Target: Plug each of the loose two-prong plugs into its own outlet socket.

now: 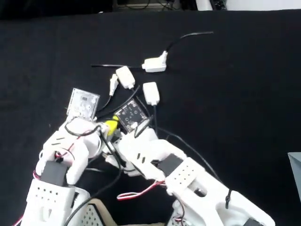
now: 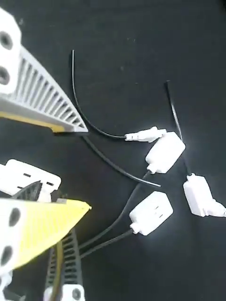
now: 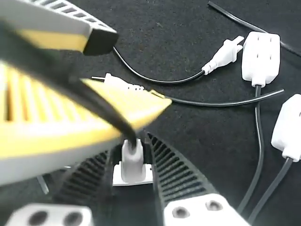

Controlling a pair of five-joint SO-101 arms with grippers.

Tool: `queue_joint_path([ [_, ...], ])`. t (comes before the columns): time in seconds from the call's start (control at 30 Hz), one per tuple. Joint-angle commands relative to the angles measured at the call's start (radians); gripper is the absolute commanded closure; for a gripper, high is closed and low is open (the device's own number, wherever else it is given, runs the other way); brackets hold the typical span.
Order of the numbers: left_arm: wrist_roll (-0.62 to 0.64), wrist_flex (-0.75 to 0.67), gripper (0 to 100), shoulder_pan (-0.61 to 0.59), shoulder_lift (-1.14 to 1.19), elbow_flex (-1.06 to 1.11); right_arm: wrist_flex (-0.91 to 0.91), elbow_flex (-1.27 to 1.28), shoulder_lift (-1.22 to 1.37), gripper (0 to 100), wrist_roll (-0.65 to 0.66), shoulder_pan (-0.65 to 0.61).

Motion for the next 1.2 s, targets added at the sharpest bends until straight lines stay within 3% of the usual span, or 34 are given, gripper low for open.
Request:
queue_joint_path([
  [0.0,0.058,0.002,76,-0.084,-0.008,-0.028,0.005,-0.036,0.002,98.7,-0.014,-0.009],
  [0.2,0.084,0.006,76,-0.331,0.003,-0.041,0.158,-0.096,0.002,98.7,-0.020,0.000],
  [0.47,0.080,0.054,76,-0.542,-0.002,0.058,0.048,-0.058,0.005,98.7,-0.014,0.003],
  [0.8,0.080,0.049,76,-0.572,-0.002,0.119,-0.083,-0.111,0.237,98.7,-0.012,0.078],
  [1.17,0.080,0.048,76,-0.572,-0.002,0.124,-0.170,-0.094,0.252,98.7,-0.014,0.078],
])
